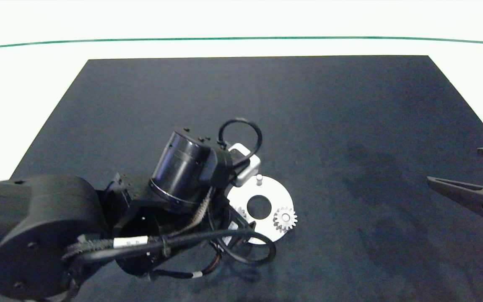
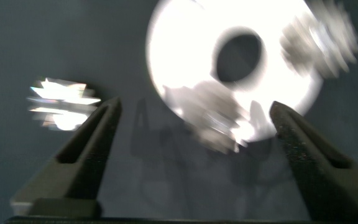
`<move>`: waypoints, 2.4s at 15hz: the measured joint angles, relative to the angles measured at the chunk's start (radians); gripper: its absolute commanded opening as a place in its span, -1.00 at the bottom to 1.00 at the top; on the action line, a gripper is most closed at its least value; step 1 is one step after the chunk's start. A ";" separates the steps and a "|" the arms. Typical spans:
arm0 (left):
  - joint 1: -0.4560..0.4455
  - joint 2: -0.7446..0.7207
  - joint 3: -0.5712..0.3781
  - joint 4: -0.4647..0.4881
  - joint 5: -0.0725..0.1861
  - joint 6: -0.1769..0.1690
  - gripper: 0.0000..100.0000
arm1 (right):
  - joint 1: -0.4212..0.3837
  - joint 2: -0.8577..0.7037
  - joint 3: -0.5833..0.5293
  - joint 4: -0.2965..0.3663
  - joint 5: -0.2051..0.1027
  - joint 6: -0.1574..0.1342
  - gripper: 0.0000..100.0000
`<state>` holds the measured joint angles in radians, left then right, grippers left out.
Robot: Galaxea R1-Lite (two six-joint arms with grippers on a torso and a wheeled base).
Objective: Install three planetary gears onto the carrier pins
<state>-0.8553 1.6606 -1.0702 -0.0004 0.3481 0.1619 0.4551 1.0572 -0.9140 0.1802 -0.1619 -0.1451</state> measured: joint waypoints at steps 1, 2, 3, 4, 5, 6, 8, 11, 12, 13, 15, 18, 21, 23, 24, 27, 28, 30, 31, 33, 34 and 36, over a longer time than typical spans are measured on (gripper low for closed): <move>0.031 -0.011 -0.031 0.011 0.000 -0.015 1.00 | 0.000 0.000 0.000 0.000 0.000 0.000 1.00; 0.073 -0.022 -0.070 0.032 0.000 -0.025 1.00 | 0.000 0.000 0.000 0.000 0.000 0.000 1.00; 0.118 -0.031 -0.103 0.063 0.000 -0.039 1.00 | 0.000 0.000 0.000 0.000 0.000 0.000 1.00; 0.160 -0.036 -0.127 0.086 0.000 -0.067 1.00 | 0.000 -0.001 0.000 0.000 0.000 0.000 1.00; 0.194 -0.038 -0.141 0.097 0.000 -0.097 1.00 | 0.000 -0.003 0.000 0.000 0.000 0.000 1.00; 0.222 -0.032 -0.146 0.097 0.001 -0.128 1.00 | 0.000 -0.005 0.000 0.001 0.000 -0.001 1.00; 0.253 -0.016 -0.148 0.101 0.000 -0.188 1.00 | 0.000 -0.010 0.000 0.001 0.000 -0.001 1.00; 0.244 0.008 -0.151 0.113 0.000 -0.204 1.00 | 0.000 -0.012 0.000 0.001 0.000 -0.001 1.00; 0.243 0.021 -0.152 0.114 0.001 -0.210 0.99 | 0.000 -0.013 0.000 0.001 0.000 -0.001 1.00; 0.241 0.032 -0.151 0.115 0.001 -0.221 0.93 | 0.000 -0.015 0.000 0.001 0.000 -0.001 1.00; 0.227 0.055 -0.150 0.117 0.001 -0.233 0.87 | 0.000 -0.016 0.000 0.001 0.000 -0.001 1.00; 0.210 0.091 -0.160 0.133 0.001 -0.234 0.75 | 0.000 -0.015 0.000 0.001 0.001 -0.001 1.00; 0.209 0.129 -0.177 0.129 0.001 -0.234 0.63 | 0.000 -0.013 0.000 0.001 0.002 -0.001 1.00; 0.212 0.143 -0.184 0.127 0.001 -0.233 0.54 | 0.000 -0.011 0.000 0.001 0.002 -0.001 1.00; 0.213 0.146 -0.185 0.127 0.001 -0.234 0.51 | 0.000 -0.011 0.000 0.001 0.002 -0.001 1.00; 0.215 0.151 -0.184 0.127 0.001 -0.237 0.39 | 0.001 -0.010 0.000 0.001 0.002 -0.001 1.00; 0.215 0.151 -0.183 0.128 0.001 -0.240 0.33 | 0.001 -0.011 0.000 0.001 0.002 -0.001 1.00; 0.216 0.150 -0.182 0.127 0.001 -0.241 0.27 | 0.007 -0.011 0.000 0.001 0.001 0.000 1.00; 0.215 0.150 -0.182 0.127 0.001 -0.242 0.21 | 0.010 -0.012 0.000 0.001 0.001 0.000 1.00; 0.215 0.150 -0.182 0.127 0.001 -0.243 0.15 | 0.012 -0.013 0.000 0.001 0.000 0.000 1.00; 0.214 0.150 -0.184 0.126 0.001 -0.243 0.09 | 0.013 -0.013 0.000 0.001 0.000 0.000 1.00; 0.214 0.150 -0.184 0.126 0.001 -0.247 0.03 | 0.013 -0.014 0.000 0.001 0.000 0.000 1.00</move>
<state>-0.6413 1.8106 -1.2540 0.1251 0.3491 -0.0847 0.4685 1.0434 -0.9140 0.1813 -0.1619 -0.1451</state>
